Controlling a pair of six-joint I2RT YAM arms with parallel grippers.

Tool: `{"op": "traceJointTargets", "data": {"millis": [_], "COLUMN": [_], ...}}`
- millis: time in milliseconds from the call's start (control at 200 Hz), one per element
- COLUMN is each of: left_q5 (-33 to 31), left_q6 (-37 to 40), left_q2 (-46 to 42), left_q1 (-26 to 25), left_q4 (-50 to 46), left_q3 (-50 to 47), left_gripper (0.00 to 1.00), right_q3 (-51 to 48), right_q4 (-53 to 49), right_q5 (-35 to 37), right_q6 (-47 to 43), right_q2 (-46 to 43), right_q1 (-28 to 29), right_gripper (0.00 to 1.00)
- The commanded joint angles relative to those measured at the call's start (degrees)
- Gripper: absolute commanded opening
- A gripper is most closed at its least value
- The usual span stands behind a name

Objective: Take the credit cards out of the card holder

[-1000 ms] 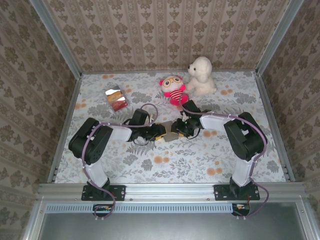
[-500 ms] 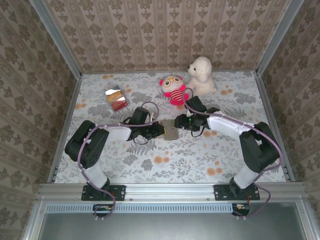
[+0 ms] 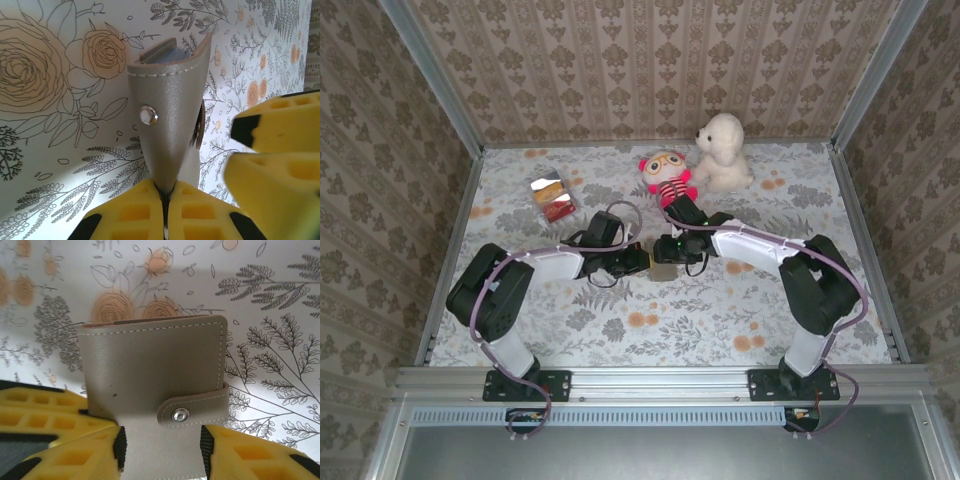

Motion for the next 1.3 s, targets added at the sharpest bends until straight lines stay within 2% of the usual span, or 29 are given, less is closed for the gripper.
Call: {"op": "traceJointTargets", "data": {"millis": [0, 125, 340, 570, 980, 1295], "left_q5": [-0.52, -0.45, -0.33, -1.26, -3.16, -3.19], "left_q6": [1.46, 1.45, 1.49, 0.81, -2.23, -1.97], "left_q2": [-0.73, -0.65, -0.66, -0.78, -0.51, -0.42], "left_q1": [-0.47, -0.5, -0.58, -0.57, 0.02, 0.32], "left_q4": [-0.79, -0.71, -0.62, -0.83, -1.57, -1.82], "left_q3": [1.33, 1.35, 1.15, 0.75, -1.83, -1.61], "left_gripper": [0.05, 0.04, 0.02, 0.0, 0.0, 0.0], "right_q3": [2.15, 2.96, 3.66, 4.1, 2.39, 3.22], "right_q4": [-1.98, -1.53, -1.93, -3.74, -8.42, -9.23], "right_q5": [-0.5, -2.4, -1.66, 1.54, 13.04, 13.2], "right_q6": [1.26, 2.0, 2.76, 3.72, 5.53, 5.59], "right_q2": [2.32, 4.16, 5.72, 6.37, 4.33, 4.61], "right_q1": [-0.04, -0.04, -0.02, -0.13, -0.23, -0.22], "right_gripper": [0.43, 0.41, 0.41, 0.36, 0.27, 0.21]}}
